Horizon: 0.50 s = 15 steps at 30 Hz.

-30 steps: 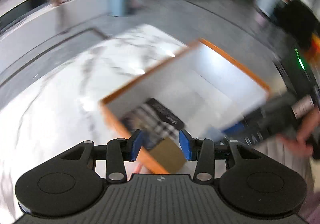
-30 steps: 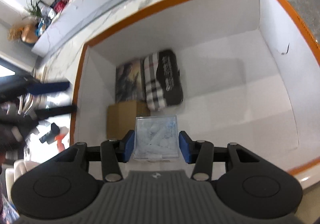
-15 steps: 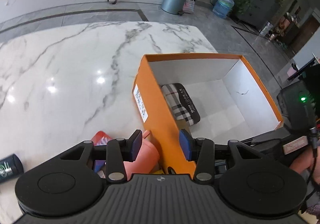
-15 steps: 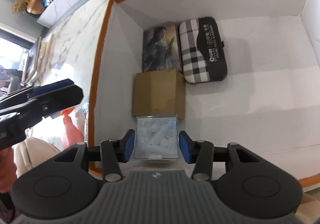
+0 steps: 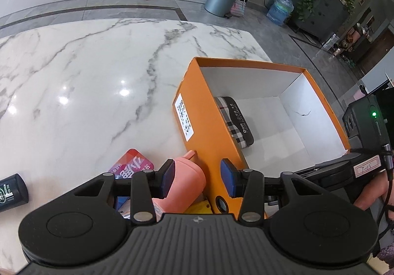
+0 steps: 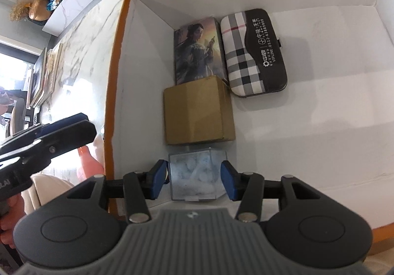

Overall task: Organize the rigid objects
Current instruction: 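Place the clear plastic box in the orange box with the right tool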

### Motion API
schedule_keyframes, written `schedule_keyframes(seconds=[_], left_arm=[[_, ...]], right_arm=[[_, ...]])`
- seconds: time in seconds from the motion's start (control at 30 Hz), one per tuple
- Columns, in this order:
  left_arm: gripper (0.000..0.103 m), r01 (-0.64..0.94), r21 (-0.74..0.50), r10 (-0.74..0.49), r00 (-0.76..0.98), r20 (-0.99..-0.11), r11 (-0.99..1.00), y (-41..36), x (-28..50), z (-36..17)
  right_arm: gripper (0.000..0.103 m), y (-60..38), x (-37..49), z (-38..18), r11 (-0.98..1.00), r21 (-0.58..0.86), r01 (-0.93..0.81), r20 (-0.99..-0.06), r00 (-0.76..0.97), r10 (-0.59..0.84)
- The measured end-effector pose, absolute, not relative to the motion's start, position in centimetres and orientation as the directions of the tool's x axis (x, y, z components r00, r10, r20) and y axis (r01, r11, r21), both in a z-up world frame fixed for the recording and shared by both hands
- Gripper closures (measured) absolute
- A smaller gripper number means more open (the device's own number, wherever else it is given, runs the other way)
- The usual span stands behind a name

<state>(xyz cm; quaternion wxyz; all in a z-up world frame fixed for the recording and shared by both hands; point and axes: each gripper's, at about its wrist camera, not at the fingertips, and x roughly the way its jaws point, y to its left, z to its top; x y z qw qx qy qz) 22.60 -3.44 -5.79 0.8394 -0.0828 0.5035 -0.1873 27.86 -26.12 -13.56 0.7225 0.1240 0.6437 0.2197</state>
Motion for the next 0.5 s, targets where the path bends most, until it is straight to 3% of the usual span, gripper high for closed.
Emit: schedule_keyframes(seconds=[0.07,0.2,0.5], left_arm=[[0.053,0.23,-0.327,-0.397,0.425,-0.813,0.916,-3.4,22.6,-5.8],[0.053,0.228,-0.325,-0.394,0.424,-0.815,0.918,-3.3,22.4,-5.7],[0.053,0.22,-0.297,-0.366,0.449,-0.815,0.929,-2.4,21.2,-4.8]], right_arm=[[0.054,-26.1,27.8,-13.4,0.874,0.459,-0.16,-0.878,0.074,0.474],[0.073,-26.2,27.9,-13.3,0.884,0.439,-0.159,-0.888,0.074,0.454],[0.075,-25.9,27.8,-12.8,0.897,0.408,-0.17,-0.897,0.107,0.429]])
